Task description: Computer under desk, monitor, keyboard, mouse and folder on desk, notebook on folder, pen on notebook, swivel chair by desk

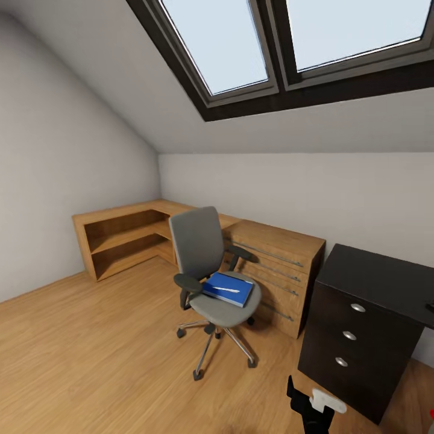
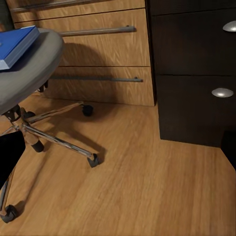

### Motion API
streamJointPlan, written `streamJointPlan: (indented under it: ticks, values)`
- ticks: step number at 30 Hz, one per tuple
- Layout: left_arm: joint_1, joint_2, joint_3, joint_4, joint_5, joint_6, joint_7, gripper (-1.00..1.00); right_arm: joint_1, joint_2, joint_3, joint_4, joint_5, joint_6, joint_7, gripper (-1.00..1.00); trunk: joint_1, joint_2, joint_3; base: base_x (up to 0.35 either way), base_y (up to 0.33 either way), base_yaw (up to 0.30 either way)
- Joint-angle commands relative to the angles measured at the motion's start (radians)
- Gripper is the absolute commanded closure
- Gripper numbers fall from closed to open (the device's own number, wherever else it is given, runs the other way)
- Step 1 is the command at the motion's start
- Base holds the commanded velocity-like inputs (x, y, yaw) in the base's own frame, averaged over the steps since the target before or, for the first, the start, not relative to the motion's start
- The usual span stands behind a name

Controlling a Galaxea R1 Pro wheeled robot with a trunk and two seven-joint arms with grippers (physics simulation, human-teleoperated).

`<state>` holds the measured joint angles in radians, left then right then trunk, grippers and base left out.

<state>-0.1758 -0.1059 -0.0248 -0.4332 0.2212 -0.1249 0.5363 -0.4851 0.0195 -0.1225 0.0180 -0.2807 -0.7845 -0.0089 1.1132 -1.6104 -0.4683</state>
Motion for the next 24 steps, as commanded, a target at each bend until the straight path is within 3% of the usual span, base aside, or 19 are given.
streamJointPlan:
  ticks: [1,8,24]
  values:
    - [-0.001,0.000,-0.003,0.001,0.010,-0.007,0.002,-1.00,-0.001,0.000,-0.008,0.002,0.006,-0.004,-0.001,-1.00,0.000,-0.001,-0.001,0.000,0.000,-0.016]
    - [-0.001,0.000,-0.003,0.001,0.010,-0.007,0.002,-1.00,-0.001,-0.001,-0.008,0.002,0.009,-0.004,0.000,-1.00,0.000,-0.001,-0.001,0.000,0.000,-0.162]
    - [-0.001,0.000,-0.003,0.001,0.010,-0.007,0.002,-1.00,-0.001,0.000,-0.008,0.002,0.011,-0.004,0.001,-1.00,0.000,-0.001,-0.001,0.000,0.000,-0.260]
